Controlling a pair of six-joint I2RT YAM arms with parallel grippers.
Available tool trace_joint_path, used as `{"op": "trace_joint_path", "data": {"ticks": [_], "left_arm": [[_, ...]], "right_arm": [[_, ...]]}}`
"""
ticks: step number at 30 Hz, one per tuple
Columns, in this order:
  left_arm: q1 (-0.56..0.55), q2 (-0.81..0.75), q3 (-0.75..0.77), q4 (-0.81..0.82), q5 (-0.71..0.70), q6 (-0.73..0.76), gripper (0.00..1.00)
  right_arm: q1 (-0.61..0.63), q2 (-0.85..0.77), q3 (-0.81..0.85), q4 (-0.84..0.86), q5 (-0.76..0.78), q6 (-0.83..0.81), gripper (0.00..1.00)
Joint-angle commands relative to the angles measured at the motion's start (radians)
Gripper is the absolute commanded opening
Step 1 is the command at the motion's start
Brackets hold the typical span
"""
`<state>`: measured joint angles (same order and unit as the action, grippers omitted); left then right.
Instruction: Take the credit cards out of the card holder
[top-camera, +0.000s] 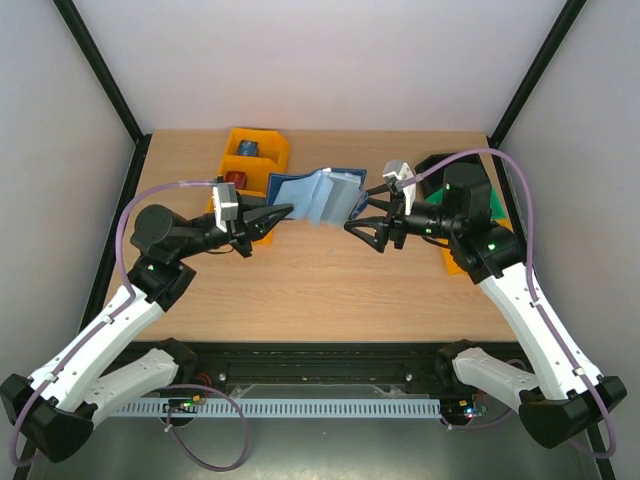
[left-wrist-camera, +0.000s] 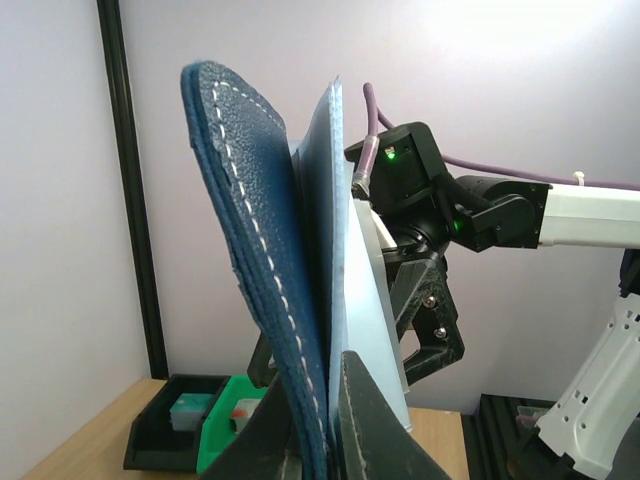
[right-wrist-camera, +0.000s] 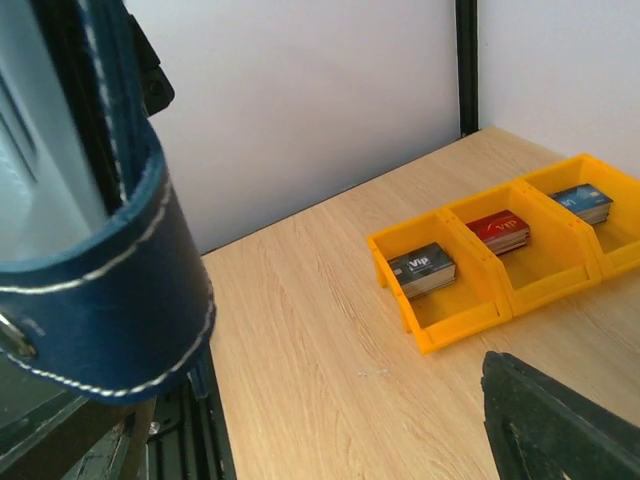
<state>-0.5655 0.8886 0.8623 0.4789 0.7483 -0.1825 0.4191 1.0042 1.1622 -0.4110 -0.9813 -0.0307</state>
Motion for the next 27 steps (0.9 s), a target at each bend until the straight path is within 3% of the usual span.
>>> {"op": "trace_joint_path", "data": {"ticks": [1, 15, 27], "left_arm": [[0.001, -0.016, -0.004, 0.061, 0.006, 0.018, 0.02], [-0.002, -0.020, -0.030, 0.051, -0.001, 0.019, 0.02], [-0.002, -0.021, -0.043, 0.050, -0.015, 0.014, 0.02]], "right_arm": [[-0.003, -0.004, 0.002, 0.061, -0.015, 0.061, 0.87], [0.011, 0.041, -0.031, 0.487, -0.101, 0.407, 0.86], [0.136, 0.123, 0.015, 0.529, -0.015, 0.448, 0.85]]}}
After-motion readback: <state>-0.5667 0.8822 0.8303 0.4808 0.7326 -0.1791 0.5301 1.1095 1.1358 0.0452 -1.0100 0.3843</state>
